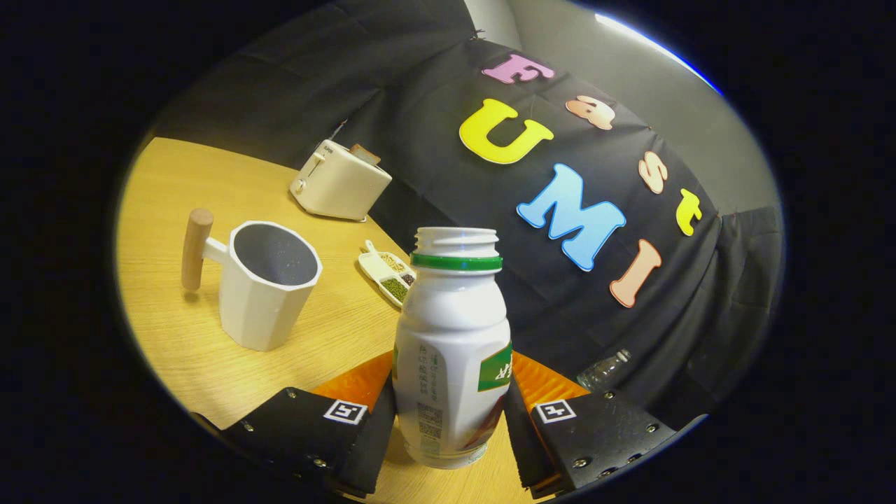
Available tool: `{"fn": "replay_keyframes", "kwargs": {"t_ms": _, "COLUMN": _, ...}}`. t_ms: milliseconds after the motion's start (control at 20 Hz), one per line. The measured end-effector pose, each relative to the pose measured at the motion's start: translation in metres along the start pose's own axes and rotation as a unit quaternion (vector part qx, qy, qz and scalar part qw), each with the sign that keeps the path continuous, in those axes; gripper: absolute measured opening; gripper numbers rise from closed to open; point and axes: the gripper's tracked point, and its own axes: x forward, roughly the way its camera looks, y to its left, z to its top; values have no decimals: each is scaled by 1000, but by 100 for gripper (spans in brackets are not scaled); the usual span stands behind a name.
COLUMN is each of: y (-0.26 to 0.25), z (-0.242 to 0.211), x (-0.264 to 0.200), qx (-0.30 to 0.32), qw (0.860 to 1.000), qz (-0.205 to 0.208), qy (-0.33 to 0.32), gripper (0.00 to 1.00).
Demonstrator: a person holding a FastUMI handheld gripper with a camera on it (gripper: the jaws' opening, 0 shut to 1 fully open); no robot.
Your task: Take the bottle from table, then pour the juice into the cup, finally place the bottle on the coaster
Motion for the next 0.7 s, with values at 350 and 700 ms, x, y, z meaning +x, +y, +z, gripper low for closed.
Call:
{"fn": "replay_keyframes", "kwargs": {"t_ms": 350, "y": 8, "z": 5, "x": 7, "qx": -47, "qw": 999, "qz": 4, "qy": 9, "gripper": 73}}
{"fn": "replay_keyframes", "kwargs": {"t_ms": 700, "y": 23, "z": 14, "x": 10, "qx": -128, "qw": 992, "qz": 16, "qy": 12, "gripper": 73}}
